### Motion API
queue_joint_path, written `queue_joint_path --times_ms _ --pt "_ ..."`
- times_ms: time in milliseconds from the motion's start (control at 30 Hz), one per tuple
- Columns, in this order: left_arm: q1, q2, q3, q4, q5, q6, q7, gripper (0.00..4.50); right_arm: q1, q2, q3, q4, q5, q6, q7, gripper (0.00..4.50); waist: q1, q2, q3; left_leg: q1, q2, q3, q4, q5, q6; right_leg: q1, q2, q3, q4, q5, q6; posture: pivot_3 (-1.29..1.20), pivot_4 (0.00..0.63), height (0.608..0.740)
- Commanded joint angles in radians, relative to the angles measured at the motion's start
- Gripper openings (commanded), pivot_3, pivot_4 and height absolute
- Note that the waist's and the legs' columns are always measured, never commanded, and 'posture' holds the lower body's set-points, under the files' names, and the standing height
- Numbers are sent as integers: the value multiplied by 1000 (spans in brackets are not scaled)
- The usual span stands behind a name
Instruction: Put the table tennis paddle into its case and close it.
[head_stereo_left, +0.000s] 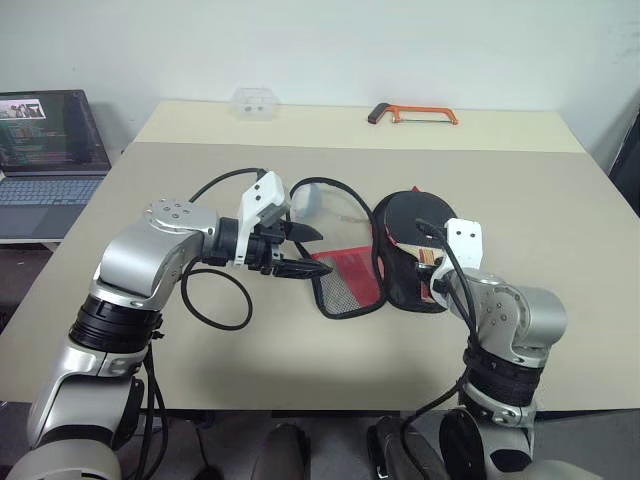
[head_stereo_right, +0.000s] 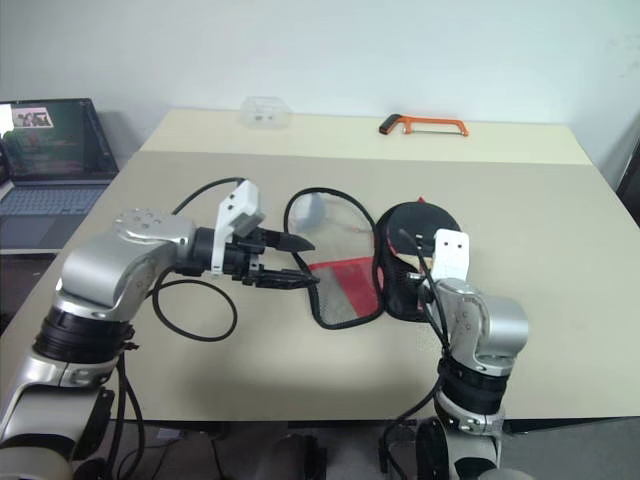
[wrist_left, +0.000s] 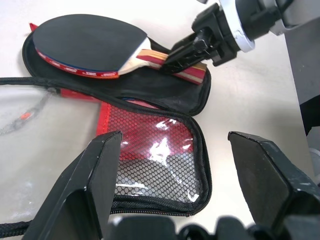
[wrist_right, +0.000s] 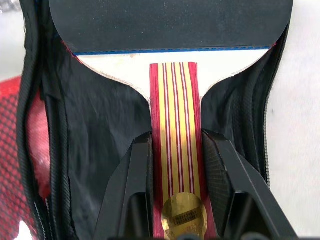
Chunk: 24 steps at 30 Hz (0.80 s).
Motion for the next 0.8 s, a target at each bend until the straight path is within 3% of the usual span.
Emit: queue_joint_path --times_ms 33,800 --pt "-15 -4 4 -40 -2 -6 7 3707 -148 130 -17 -26 0 7 -1 1050 0 0 0 0 0 0 0 0 0 0 0 0 0 0 0 0 150 740" --pt "-1 6 12 -54 -3 -3 20 3707 -14 168 11 -45 34 7 9 1049 0 0 0 0 0 0 0 0 0 0 0 0 -1 0 0 0 150 740"
